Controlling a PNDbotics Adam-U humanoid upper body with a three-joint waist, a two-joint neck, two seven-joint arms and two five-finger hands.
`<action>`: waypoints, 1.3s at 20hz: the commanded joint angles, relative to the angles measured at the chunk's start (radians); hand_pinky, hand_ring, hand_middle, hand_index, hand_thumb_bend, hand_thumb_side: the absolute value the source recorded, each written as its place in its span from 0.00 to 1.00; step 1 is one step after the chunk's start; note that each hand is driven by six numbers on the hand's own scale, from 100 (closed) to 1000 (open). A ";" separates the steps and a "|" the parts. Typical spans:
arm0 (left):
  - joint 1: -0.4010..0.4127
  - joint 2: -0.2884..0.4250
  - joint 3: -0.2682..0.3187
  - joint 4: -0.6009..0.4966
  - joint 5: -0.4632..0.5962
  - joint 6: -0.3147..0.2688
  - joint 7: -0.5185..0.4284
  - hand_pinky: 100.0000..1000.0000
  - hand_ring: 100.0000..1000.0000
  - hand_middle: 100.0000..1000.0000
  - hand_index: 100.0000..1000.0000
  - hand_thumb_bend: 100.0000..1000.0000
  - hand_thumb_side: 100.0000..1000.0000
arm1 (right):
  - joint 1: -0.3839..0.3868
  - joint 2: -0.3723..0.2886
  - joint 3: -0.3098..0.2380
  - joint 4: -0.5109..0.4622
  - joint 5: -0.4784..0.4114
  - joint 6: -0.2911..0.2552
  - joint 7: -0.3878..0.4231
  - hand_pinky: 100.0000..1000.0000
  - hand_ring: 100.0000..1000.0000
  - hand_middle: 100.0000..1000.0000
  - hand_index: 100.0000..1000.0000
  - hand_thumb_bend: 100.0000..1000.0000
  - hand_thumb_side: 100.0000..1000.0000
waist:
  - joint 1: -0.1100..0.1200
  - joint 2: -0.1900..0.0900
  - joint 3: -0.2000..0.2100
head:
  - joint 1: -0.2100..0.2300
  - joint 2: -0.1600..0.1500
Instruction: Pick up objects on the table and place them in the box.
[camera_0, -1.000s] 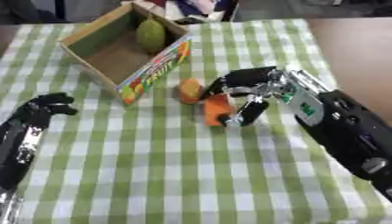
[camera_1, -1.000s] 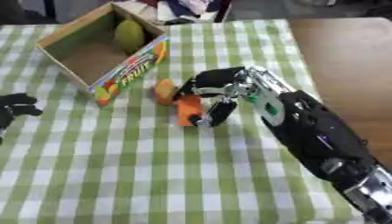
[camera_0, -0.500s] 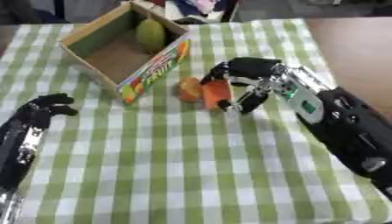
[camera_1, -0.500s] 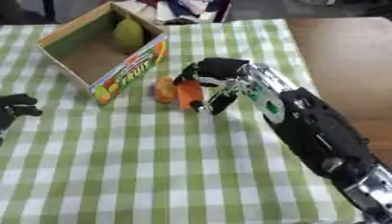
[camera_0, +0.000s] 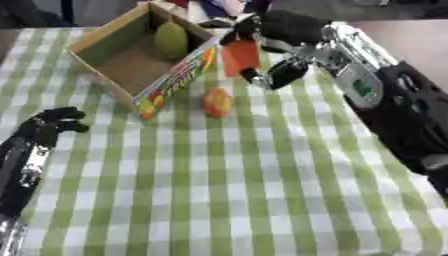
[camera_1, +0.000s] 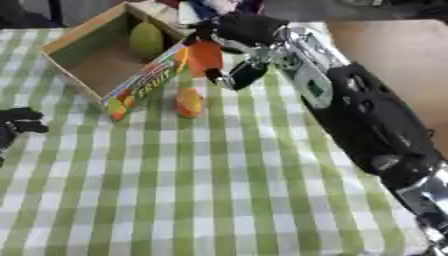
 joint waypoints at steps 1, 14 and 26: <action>-0.009 0.014 -0.003 -0.016 0.007 -0.002 -0.007 0.84 0.65 0.68 0.81 0.00 0.88 | -0.066 0.042 -0.039 0.048 0.037 0.013 -0.006 0.65 0.62 0.35 0.72 0.02 0.00 | 0.003 -0.018 0.010 | -0.010 -0.010; -0.025 0.002 -0.047 -0.013 0.031 -0.008 -0.052 0.84 0.65 0.68 0.81 0.00 0.89 | -0.225 0.362 -0.222 0.439 0.363 0.031 -0.137 0.66 0.64 0.41 0.77 0.00 0.00 | 0.018 -0.013 0.129 | -0.094 -0.031; -0.027 -0.004 -0.051 -0.011 0.038 -0.008 -0.061 0.84 0.65 0.68 0.81 0.00 0.89 | -0.228 0.433 -0.242 0.460 0.705 0.105 -0.405 0.84 0.89 1.00 1.00 0.50 0.34 | 0.017 -0.013 0.141 | -0.110 -0.045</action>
